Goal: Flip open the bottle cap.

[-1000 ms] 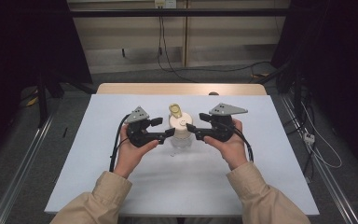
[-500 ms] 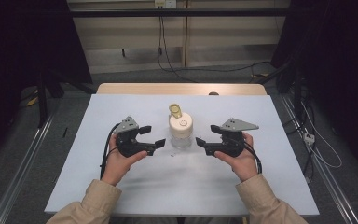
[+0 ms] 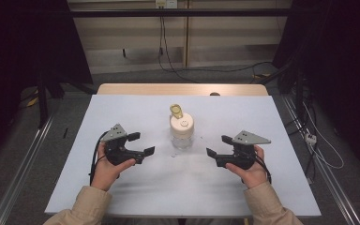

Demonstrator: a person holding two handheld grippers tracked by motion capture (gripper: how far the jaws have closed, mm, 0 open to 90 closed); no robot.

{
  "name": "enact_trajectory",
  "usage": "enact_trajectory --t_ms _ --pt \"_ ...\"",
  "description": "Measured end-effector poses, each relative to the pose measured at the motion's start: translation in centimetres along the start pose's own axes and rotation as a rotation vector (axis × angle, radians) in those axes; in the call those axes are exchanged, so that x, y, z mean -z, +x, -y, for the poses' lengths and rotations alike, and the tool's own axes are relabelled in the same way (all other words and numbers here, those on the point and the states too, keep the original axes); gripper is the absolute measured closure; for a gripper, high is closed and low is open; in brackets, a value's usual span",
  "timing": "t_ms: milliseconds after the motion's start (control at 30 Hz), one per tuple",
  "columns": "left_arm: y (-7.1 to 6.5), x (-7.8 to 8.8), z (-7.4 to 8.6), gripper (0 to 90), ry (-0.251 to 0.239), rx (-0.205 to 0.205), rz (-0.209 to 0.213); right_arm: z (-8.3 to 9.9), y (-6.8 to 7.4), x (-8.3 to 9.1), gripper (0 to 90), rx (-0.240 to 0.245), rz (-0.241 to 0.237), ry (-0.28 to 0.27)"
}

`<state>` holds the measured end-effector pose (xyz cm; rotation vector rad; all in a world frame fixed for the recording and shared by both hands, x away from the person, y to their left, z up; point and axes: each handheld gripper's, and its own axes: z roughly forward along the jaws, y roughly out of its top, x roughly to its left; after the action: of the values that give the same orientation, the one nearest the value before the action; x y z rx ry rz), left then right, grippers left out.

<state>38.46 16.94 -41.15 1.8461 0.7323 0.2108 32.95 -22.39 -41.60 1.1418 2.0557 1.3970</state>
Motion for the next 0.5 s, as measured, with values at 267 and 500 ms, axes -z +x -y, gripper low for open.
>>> enact_trajectory --t_ms 267,500 --pt "0.3 0.7 0.6 10.3 0.011 0.000 -0.011 1.0 -0.7 0.9 19.8 -0.004 0.016 0.002" --pt "0.5 1.0 1.0 10.0 0.021 -0.006 -0.015 1.8 -1.1 1.6 19.3 -0.010 0.025 0.005"
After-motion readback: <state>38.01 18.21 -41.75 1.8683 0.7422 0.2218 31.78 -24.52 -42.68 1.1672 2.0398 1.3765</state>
